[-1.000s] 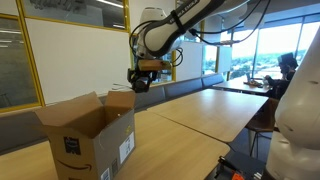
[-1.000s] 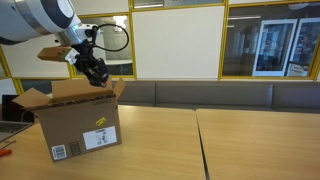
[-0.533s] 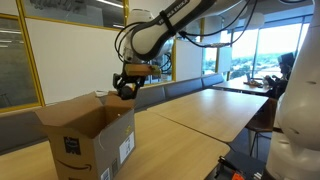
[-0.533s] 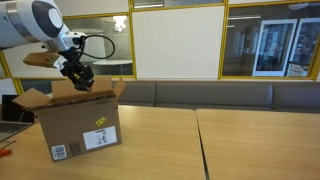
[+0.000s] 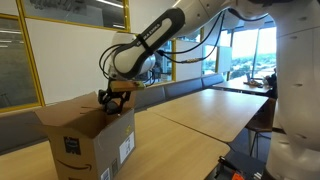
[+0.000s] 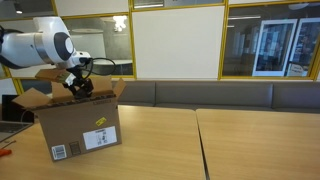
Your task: Put the radish, white rope and black measuring tape inside the brown box
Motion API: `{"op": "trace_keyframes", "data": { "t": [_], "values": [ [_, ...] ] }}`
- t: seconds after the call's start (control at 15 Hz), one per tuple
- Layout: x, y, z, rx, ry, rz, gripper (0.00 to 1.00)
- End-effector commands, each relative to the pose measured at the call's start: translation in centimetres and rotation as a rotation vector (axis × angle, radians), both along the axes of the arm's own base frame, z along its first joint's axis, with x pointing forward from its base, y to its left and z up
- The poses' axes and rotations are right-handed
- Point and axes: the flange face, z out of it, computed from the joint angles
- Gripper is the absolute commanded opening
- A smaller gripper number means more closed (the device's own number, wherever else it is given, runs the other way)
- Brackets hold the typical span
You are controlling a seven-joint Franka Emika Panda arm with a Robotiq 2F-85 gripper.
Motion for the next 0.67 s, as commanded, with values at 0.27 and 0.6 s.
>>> {"op": "trace_keyframes", "data": {
  "t": [0.27, 0.6],
  "values": [
    [5.9, 2.3, -3.2, 0.039, 0.034, 0.053, 0.56],
    [7.6, 1.1, -4.7, 0.051, 0.083, 0.025, 1.0]
  ]
}}
